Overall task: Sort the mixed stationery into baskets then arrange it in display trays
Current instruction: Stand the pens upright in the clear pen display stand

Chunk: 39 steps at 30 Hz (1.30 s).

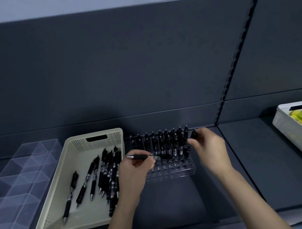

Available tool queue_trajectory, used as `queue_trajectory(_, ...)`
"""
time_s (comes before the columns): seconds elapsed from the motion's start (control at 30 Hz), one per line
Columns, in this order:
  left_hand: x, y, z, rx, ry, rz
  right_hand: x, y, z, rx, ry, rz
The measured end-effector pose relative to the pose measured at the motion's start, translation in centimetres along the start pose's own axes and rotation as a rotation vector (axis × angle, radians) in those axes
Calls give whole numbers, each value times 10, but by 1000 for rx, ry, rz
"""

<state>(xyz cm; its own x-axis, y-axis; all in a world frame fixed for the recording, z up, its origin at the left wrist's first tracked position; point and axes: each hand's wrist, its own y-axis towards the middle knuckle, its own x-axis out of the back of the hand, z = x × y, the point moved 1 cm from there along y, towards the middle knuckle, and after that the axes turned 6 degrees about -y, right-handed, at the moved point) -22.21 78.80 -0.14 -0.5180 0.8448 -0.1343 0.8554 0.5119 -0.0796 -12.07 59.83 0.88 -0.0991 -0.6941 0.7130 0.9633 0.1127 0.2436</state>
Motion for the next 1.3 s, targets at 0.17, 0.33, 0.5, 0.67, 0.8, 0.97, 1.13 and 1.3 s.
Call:
queue_trajectory(0.17, -1, 0, -3, 15, -98, 52, 10, -18, 13, -121, 208, -25)
queue_trajectory(0.33, -7, -4, -10, -23, -104, 143, -2, -32, 31, -474, 827, 449)
queue_trajectory(0.5, 5, -11, -8, -60, -63, 130, -11, -36, 39, -687, 1189, 341)
queue_trajectory(0.67, 17, -18, -5, -7, -189, 122, -25, -42, 57, -676, 1214, 544)
queue_trajectory(0.8, 31, -15, -7, 45, -246, 14, -28, -41, 72, -525, 1260, 384)
queue_trajectory(0.97, 63, -6, -12, -154, 323, -245, -24, -28, 86, -118, 758, 109)
queue_trajectory(1.13, 81, -2, 1, -256, 889, -151, -37, -27, 98, 255, 213, 100)
queue_trajectory(1.3, 83, 3, 13, -226, 930, -76, -52, -26, 100, 332, -3, 205)
